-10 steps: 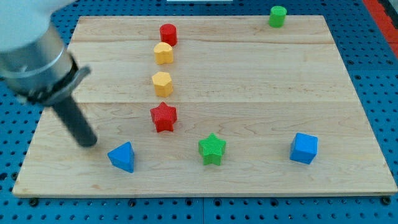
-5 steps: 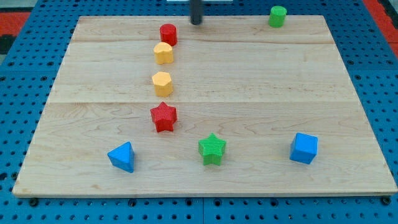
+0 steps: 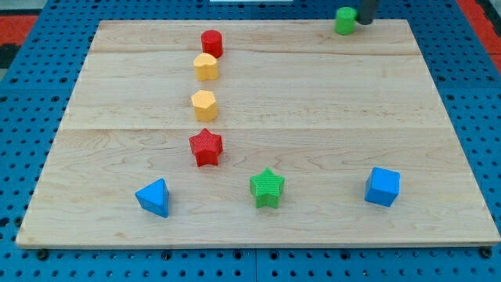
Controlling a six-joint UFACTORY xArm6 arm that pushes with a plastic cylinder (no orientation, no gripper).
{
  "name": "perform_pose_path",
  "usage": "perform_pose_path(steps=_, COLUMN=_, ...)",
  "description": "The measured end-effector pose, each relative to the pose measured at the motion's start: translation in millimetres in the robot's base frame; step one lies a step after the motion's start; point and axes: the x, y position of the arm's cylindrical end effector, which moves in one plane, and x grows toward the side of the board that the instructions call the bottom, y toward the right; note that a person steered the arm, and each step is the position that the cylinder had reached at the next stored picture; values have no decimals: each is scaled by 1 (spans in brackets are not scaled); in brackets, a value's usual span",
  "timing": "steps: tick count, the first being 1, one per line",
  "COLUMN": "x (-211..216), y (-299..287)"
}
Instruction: Push the green circle left to the blue triangle
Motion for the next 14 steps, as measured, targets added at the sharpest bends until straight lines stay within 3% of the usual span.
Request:
perform_pose_path(steps=1, x=1, y=-79)
perform_pose_path(steps=3, x=0, y=-316)
perform_pose_path(steps=5, x=4, y=-363)
perform_pose_path(steps=7, x=63, y=-387)
perform_pose_path(steps=8, x=24, y=-387)
perform_pose_path(steps=9, x=18, y=-415)
perform_pose_path(steps=10, x=59, y=-430)
perform_pose_path(steps=12, x=180, y=-393)
perform_pose_path(steps=14, x=135, y=-361)
